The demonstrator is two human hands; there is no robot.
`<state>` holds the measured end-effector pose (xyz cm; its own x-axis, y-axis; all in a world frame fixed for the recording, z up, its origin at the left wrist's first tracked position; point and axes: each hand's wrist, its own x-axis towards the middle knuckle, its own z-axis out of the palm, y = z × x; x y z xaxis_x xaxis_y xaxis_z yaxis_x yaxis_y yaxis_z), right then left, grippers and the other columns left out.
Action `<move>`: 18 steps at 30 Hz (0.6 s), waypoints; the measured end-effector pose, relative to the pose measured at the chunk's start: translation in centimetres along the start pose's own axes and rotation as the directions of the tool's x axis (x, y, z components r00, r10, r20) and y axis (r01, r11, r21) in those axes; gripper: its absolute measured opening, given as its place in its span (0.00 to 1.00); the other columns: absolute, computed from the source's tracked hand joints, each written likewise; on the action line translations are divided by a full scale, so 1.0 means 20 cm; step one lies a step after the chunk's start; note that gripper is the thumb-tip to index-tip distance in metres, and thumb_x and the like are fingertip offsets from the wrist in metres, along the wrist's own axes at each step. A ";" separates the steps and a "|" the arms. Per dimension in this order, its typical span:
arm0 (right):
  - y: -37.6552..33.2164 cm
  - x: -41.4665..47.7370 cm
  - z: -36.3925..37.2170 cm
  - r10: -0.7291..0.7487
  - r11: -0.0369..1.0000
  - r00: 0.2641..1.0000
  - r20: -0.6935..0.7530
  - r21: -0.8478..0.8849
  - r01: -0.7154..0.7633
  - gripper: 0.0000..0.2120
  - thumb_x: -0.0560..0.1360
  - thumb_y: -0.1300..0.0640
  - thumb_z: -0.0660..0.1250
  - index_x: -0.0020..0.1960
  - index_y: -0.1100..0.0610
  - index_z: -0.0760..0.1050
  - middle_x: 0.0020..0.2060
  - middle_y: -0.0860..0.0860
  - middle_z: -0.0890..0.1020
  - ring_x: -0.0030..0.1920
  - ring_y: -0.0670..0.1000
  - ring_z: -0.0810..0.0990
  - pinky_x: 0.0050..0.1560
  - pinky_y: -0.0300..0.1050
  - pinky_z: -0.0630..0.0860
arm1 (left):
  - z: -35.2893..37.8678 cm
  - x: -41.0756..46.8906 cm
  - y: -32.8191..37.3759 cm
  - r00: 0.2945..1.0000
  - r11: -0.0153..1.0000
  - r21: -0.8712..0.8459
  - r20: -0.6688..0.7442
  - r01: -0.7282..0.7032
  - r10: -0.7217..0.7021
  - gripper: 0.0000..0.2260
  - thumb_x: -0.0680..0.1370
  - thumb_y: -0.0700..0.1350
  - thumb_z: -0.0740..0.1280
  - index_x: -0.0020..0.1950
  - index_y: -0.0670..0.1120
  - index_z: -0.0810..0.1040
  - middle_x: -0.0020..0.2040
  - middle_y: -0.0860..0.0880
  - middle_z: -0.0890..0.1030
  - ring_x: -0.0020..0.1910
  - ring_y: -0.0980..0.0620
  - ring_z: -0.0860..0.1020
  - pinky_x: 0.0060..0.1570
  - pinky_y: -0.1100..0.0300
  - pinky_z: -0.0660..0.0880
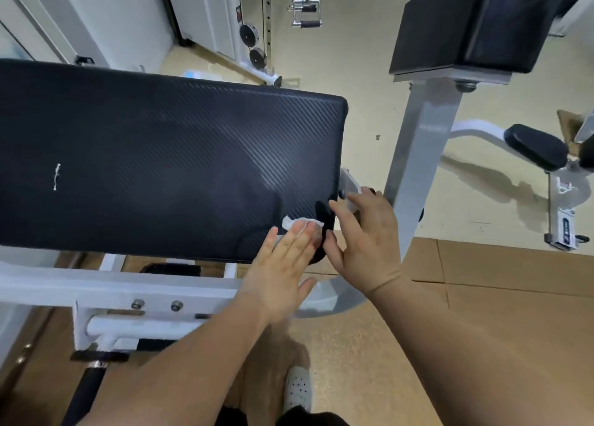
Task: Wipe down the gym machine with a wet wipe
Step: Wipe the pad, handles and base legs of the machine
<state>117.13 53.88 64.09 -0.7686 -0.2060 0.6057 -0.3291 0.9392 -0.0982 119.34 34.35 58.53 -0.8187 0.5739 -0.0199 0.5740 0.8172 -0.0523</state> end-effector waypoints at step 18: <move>0.02 -0.02 0.05 -0.035 0.999 0.997 -0.065 -0.012 0.034 0.14 0.67 0.54 0.75 0.51 0.58 0.85 0.56 0.55 0.72 0.61 0.63 0.75 0.68 0.64 0.71 | -0.46 0.73 -0.18 1.000 0.999 -0.036 0.022 -0.009 0.010 0.29 0.84 0.57 0.40 0.82 0.51 0.33 0.79 0.54 0.28 0.79 0.52 0.29 0.78 0.39 0.32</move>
<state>116.82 54.12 62.99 -0.7195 -0.2206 0.6586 -0.3484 0.9349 -0.0675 105.58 40.30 67.60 -0.8130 0.5808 -0.0424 0.5818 0.8132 -0.0161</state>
